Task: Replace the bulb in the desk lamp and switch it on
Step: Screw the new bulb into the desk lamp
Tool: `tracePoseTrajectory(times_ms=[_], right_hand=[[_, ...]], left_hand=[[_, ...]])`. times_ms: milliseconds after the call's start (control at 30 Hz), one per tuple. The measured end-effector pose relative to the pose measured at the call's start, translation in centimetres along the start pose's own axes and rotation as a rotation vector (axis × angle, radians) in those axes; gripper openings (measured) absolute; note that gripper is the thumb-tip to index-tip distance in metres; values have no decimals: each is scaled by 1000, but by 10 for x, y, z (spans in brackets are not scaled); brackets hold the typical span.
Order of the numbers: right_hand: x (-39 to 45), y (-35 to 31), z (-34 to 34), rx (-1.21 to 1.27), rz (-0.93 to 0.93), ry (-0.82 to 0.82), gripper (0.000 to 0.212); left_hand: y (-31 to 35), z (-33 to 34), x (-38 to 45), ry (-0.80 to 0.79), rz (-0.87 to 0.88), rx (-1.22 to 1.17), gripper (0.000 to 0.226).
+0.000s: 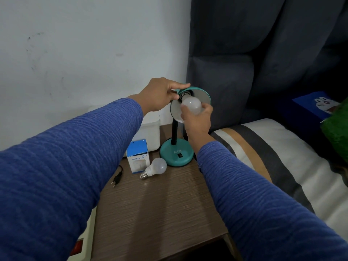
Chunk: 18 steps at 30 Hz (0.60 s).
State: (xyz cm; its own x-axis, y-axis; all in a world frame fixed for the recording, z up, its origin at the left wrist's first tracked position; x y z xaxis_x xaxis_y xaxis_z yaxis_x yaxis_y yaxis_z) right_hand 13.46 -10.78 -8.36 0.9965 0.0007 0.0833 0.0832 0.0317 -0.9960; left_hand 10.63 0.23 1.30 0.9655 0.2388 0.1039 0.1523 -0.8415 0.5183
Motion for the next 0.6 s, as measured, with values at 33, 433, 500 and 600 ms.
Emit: tracePoseTrajectory(times_ms=[33, 433, 500, 600], right_hand=[[-1, 0, 0, 15, 17, 5, 62], [0, 2, 1, 37, 64, -13, 74], [2, 4, 0, 12, 34, -25, 73], [4, 3, -1, 9, 33, 11, 63]], left_hand=[[0, 0, 0, 1, -1, 2, 44], [1, -2, -2, 11, -4, 1, 43], [0, -1, -1, 12, -8, -4, 43], [0, -1, -1, 9, -16, -12, 43]])
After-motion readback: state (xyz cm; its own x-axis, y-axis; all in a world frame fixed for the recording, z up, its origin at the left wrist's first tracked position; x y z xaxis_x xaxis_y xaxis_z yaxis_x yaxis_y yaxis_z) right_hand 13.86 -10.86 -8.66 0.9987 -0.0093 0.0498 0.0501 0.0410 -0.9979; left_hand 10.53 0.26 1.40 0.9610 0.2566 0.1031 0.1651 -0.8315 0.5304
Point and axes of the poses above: each hand's wrist, its own x-axis towards the middle knuckle, its own z-axis out of the palm, y = z × x, the point moved 7 cm from there along x, towards the middle knuckle, and after that the axes turned 12 degrees about -z, right-handed, at the moved point
